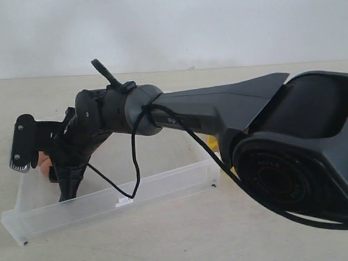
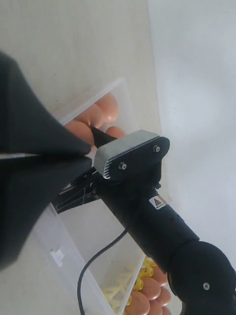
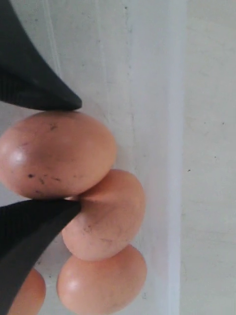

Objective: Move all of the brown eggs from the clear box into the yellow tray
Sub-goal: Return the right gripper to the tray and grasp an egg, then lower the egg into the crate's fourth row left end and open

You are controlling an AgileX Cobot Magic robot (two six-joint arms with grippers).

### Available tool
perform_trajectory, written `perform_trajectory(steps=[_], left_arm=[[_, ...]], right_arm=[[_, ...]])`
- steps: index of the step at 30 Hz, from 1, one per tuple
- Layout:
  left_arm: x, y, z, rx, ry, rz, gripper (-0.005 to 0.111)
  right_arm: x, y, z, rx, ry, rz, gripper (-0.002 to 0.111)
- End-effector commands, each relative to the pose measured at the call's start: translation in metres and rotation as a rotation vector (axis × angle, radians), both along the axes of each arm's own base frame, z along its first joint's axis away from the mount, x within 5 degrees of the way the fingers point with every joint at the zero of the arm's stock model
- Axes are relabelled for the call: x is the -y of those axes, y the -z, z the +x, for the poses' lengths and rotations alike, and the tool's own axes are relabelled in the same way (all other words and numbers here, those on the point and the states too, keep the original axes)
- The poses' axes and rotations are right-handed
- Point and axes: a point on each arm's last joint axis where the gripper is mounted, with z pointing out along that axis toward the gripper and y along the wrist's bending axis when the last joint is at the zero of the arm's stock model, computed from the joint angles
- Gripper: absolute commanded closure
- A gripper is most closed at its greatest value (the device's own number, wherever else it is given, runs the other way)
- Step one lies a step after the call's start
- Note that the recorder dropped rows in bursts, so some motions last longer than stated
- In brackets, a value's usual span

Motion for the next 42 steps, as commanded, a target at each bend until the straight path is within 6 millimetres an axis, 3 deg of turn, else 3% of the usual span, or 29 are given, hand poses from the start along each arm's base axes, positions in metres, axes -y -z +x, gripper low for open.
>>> perform_trajectory(steps=[1, 7, 10, 12, 16, 18, 20, 26, 28, 31, 33, 37, 40, 42], left_arm=[[0.0, -0.002, 0.0, 0.011, 0.001, -0.011, 0.111], [0.0, -0.002, 0.0, 0.011, 0.001, -0.011, 0.111], [0.0, -0.002, 0.0, 0.011, 0.001, -0.011, 0.111], [0.0, -0.002, 0.0, 0.011, 0.001, -0.011, 0.111], [0.0, -0.002, 0.0, 0.011, 0.001, -0.011, 0.111], [0.0, -0.002, 0.0, 0.011, 0.001, -0.011, 0.111], [0.0, -0.002, 0.0, 0.011, 0.001, -0.011, 0.111], [0.0, -0.002, 0.0, 0.011, 0.001, -0.011, 0.111], [0.0, -0.002, 0.0, 0.011, 0.001, -0.011, 0.111], [0.0, -0.002, 0.0, 0.011, 0.001, -0.011, 0.111], [0.0, -0.002, 0.0, 0.011, 0.001, -0.011, 0.111], [0.0, -0.002, 0.0, 0.011, 0.001, -0.011, 0.111], [0.0, -0.002, 0.0, 0.011, 0.001, -0.011, 0.111], [0.0, -0.002, 0.0, 0.011, 0.001, -0.011, 0.111]], right_arm=[[0.003, -0.048, 0.0, 0.029, 0.028, 0.08, 0.108], [0.022, -0.142, -0.012, -0.032, 0.144, 0.244, 0.108], [0.043, -0.17, -0.013, -0.153, 0.247, 0.263, 0.108], [0.062, -0.175, -0.007, -0.234, 0.328, 0.217, 0.108], [0.124, -0.158, 0.025, -0.366, 0.756, 0.196, 0.109], [0.155, -0.143, 0.033, -0.349, 0.921, 0.269, 0.109], [0.188, -0.133, 0.023, -0.303, 1.003, 0.426, 0.109], [0.272, -0.123, -0.06, -0.03, 0.952, 1.017, 0.109], [0.303, -0.108, -0.082, 0.02, 1.081, 1.167, 0.109], [0.337, -0.077, -0.099, 0.06, 1.313, 1.157, 0.109], [0.344, -0.058, -0.1, -0.031, 1.322, 1.005, 0.109], [0.33, -0.041, -0.092, -0.295, 0.858, 0.644, 0.109], [0.33, -0.046, -0.078, -0.553, 0.642, 0.62, 0.109], [0.331, -0.045, -0.062, -0.559, 0.586, 0.604, 0.109]])
